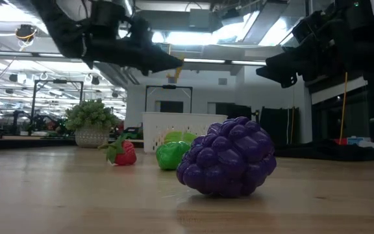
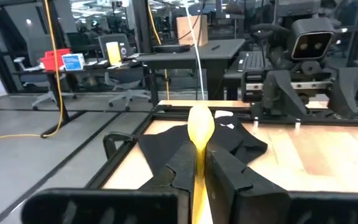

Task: Pick and placing Produce into tupperware
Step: Put the corn into the white bin

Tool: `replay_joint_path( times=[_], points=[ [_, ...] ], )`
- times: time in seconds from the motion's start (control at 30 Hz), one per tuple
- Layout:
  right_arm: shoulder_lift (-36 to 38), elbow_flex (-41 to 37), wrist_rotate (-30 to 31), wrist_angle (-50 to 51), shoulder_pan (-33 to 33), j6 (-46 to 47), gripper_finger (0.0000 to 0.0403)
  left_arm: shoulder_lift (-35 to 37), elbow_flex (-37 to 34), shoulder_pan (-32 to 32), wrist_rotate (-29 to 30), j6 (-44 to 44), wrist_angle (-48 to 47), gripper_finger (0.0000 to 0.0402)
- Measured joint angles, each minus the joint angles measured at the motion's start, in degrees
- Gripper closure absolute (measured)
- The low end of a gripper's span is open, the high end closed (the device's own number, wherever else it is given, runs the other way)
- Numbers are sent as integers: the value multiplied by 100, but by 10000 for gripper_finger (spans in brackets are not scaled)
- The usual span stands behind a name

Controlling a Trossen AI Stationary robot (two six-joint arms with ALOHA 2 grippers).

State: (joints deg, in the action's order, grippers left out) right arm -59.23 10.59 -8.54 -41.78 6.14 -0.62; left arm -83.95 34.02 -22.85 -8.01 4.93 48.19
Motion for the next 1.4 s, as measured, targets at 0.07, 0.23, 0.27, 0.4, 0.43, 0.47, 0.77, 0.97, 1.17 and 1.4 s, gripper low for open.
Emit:
replay_joint_path(
  times=[0.07, 0.23, 0.27, 0.4, 0.43, 0.47, 0.77, 0.97, 1.17, 1.4],
  points=[
    [1, 0, 0, 0, -1, 2, 159, -218, 228, -28, -109, 6, -5, 384],
    [1, 0, 0, 14, 0, 12, 160, -560, 745, -145, -358, 9, -370, 398],
    [1, 0, 0, 20, -1, 13, 160, -582, 850, -172, -358, 10, -585, 397],
    [1, 0, 0, 66, -1, 13, 160, -600, 1399, -244, -354, 73, -1886, 391],
    [1, 0, 0, 68, 1, 13, 160, -600, 1520, -247, -354, 160, -2230, 390],
    [1, 0, 0, 72, -1, 9, 160, -600, 1638, -244, -355, 250, -2538, 391],
    [1, 0, 0, 79, 1, 14, 160, -600, 2646, -227, -359, 524, -5123, 395],
    [0, 0, 0, 81, 0, 15, 160, -600, 3041, -227, -363, 666, -6016, 397],
    [1, 0, 0, 81, 1, 15, 160, -702, 3433, -225, -371, 729, -6735, 398],
    [0, 0, 0, 89, 1, 42, 160, -1331, 4067, -218, -570, 773, -7341, 398]
  ],
)
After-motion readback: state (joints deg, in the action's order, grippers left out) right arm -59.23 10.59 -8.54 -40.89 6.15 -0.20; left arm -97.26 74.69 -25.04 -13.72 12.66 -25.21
